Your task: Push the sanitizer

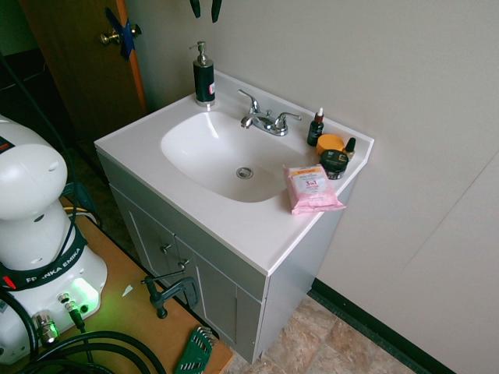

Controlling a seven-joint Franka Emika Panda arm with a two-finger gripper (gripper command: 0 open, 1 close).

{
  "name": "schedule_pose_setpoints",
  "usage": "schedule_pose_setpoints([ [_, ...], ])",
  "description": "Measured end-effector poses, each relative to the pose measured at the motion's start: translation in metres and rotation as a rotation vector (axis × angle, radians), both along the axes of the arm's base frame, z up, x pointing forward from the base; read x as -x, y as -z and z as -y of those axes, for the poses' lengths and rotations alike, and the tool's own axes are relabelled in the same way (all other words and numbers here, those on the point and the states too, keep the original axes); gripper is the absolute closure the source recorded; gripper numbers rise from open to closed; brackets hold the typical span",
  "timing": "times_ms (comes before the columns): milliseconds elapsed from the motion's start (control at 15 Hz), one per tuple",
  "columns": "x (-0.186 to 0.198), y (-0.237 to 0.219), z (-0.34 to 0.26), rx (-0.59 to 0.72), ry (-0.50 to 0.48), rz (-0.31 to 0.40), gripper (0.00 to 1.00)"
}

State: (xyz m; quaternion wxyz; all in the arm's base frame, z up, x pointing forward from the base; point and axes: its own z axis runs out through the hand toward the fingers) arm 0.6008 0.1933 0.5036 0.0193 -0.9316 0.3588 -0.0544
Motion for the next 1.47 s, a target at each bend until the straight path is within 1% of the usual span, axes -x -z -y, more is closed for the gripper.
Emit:
schedule_pose_setpoints([
  [867, 0.001, 0.039, -0.032, 0.042, -0.026, -0.047, 1.0],
  [1133, -0.002, 0.051, -0.029, 0.049, -0.019, -0.065, 1.0],
  [1467, -0.004, 0.056, -0.028, 0.052, -0.014, -0.072, 1.0],
])
